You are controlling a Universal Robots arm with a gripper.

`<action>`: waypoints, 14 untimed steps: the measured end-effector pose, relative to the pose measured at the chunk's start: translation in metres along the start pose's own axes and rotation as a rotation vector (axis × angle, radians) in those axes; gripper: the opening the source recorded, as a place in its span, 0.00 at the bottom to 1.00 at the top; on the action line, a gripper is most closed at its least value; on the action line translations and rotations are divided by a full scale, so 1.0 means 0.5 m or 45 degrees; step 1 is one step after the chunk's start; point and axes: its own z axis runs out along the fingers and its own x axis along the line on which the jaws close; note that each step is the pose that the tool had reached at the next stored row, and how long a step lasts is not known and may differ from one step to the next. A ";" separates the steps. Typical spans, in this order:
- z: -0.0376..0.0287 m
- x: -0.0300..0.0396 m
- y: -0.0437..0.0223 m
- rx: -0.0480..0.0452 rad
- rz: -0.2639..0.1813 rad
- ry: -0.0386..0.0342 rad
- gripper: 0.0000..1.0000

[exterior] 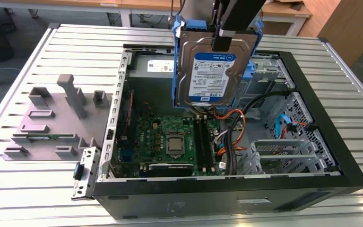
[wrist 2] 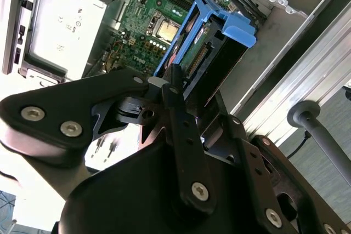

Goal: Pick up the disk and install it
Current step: 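Pick up the disk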

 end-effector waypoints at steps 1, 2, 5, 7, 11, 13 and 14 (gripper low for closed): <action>0.002 0.001 0.000 0.000 0.000 0.0003 0.35; 0.004 0.001 0.000 0.000 0.000 0.0003 0.35; 0.005 0.001 0.000 0.000 0.000 0.0001 0.35; 0.006 0.001 0.000 0.000 0.000 0.0003 0.35; 0.006 0.001 0.000 0.000 0.000 0.0004 0.35; 0.007 0.001 0.000 0.000 0.000 0.0004 0.35; 0.007 0.001 0.000 0.000 0.000 0.0004 0.35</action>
